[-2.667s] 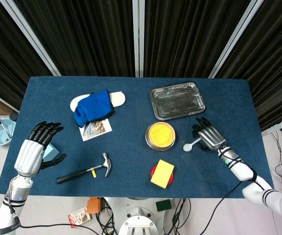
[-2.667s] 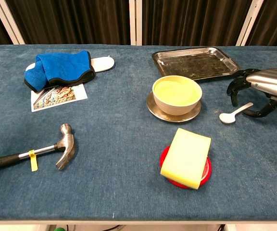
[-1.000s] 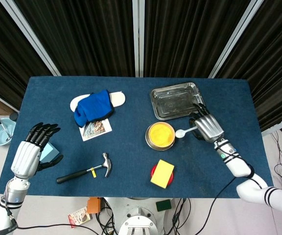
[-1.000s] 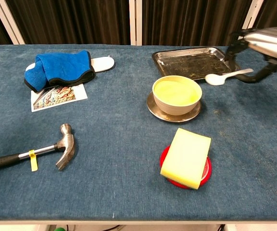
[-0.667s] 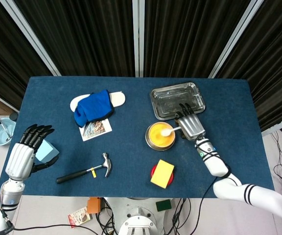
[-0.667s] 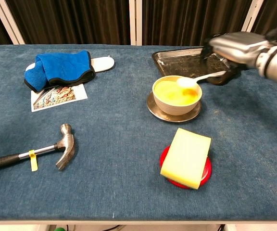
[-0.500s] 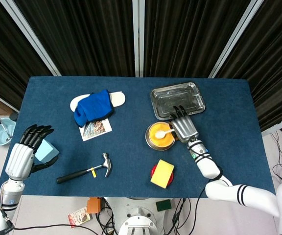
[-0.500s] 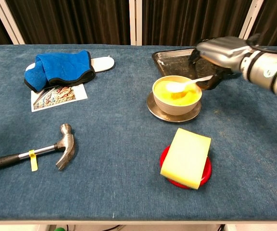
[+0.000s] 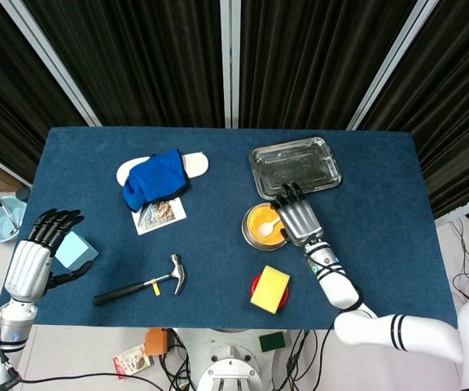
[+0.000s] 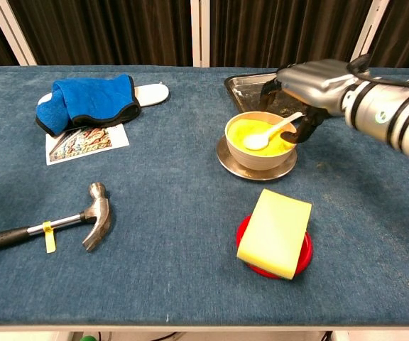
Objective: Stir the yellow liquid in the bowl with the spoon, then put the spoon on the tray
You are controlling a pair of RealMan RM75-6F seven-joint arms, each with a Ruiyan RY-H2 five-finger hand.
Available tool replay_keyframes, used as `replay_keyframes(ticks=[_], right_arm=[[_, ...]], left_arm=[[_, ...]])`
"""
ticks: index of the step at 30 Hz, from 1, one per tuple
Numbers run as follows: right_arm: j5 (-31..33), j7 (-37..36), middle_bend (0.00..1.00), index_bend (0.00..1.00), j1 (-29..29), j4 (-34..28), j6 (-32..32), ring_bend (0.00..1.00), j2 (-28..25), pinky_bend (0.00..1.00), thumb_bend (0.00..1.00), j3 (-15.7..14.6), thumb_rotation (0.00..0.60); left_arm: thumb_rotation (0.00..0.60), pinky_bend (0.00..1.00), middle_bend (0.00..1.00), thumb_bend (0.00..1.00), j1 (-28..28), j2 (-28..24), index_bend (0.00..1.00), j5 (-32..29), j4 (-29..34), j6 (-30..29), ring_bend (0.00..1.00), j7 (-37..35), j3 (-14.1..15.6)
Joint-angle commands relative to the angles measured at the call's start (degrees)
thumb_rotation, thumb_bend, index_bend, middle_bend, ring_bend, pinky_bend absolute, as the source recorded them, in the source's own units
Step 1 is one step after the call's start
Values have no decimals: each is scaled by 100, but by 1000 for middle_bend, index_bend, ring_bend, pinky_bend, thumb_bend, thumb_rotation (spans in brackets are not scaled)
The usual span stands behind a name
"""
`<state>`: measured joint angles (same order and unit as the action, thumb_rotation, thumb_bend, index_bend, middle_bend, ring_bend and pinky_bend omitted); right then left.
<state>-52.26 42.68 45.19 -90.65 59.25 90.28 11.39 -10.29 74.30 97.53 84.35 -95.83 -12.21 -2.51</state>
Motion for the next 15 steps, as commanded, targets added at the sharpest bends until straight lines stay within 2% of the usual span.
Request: replay_keyframes(ticks=[1, 4, 8, 15], right_arm=[[-154, -10, 199, 279, -34, -330, 22, 0, -477, 0, 206, -59, 600], [-671, -123, 193, 288, 50, -393, -211, 0, -947, 0, 191, -164, 600], [-1659, -424, 189, 349, 259, -168, -616, 0, -1423, 0, 200, -363, 600], [-2433, -1416, 206, 391, 554, 397, -1187, 0, -1402, 0, 227, -498, 600]], left_arm=[[600, 119, 155, 131, 6, -2, 174, 0, 6, -3, 136, 0, 2], [600, 117, 155, 131, 7, 0, 174, -12, 31, 13, 135, 24, 2], [600, 119, 155, 131, 7, 9, 174, -13, 98, 20, 136, 86, -6], [600, 118, 155, 131, 26, 26, 174, -71, 186, 75, 136, 187, 0]])
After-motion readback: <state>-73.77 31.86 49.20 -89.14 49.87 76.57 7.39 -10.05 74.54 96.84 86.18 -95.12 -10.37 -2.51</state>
